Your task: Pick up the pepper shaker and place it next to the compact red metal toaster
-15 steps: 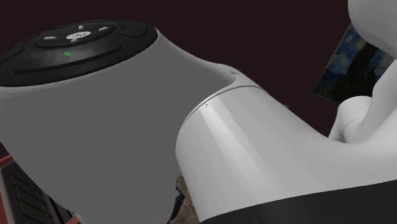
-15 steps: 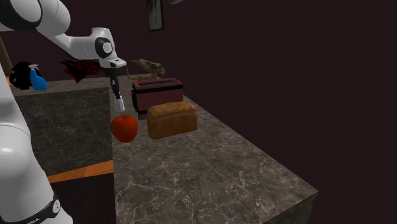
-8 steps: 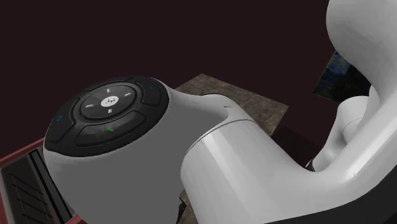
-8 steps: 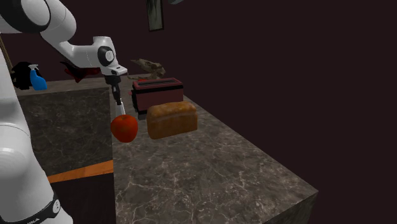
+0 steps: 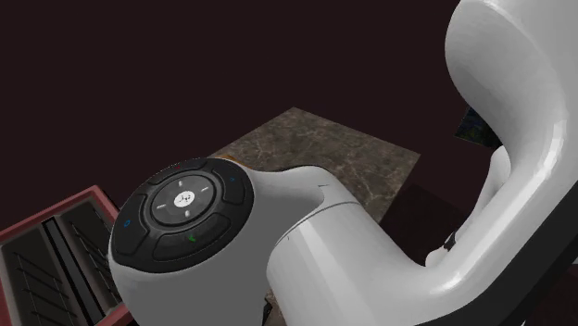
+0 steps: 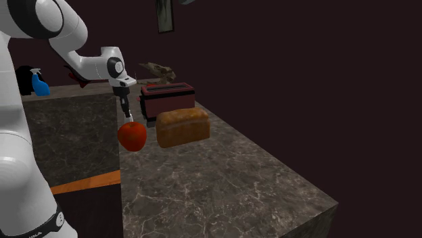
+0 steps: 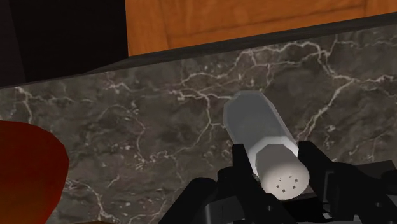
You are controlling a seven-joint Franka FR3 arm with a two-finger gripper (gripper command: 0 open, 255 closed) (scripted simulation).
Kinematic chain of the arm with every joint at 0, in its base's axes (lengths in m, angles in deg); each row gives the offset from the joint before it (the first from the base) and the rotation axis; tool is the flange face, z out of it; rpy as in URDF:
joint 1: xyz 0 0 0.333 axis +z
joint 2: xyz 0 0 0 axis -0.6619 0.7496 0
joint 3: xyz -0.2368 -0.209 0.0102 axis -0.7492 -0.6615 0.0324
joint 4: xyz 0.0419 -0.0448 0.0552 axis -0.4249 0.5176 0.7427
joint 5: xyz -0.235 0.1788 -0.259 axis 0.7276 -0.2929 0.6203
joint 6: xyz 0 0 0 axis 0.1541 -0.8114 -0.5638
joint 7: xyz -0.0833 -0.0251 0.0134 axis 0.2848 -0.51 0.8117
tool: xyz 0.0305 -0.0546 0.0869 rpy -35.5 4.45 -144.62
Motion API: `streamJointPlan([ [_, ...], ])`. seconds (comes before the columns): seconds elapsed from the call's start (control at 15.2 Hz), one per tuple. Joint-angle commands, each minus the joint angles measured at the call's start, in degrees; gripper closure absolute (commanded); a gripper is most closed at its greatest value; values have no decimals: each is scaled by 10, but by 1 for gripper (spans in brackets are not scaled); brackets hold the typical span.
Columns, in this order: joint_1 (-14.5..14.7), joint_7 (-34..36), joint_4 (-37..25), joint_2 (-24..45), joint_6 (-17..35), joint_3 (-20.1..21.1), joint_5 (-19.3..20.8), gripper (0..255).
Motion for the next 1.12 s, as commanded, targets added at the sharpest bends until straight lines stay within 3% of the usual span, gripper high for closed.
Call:
streamJointPlan([
  [0.0, 0, 1, 0, 1, 1, 0, 1, 255],
  [0.26, 0, 1, 0, 1, 1, 0, 1, 255],
  [0.33, 0, 1, 0, 1, 1, 0, 1, 0],
  [0.66, 0, 1, 0, 1, 1, 0, 1, 0],
  [0.92, -12, -39, -24, -57, -63, 8, -57, 0],
  [1.06, -11, -39, -24, -57, -63, 7, -57, 0],
])
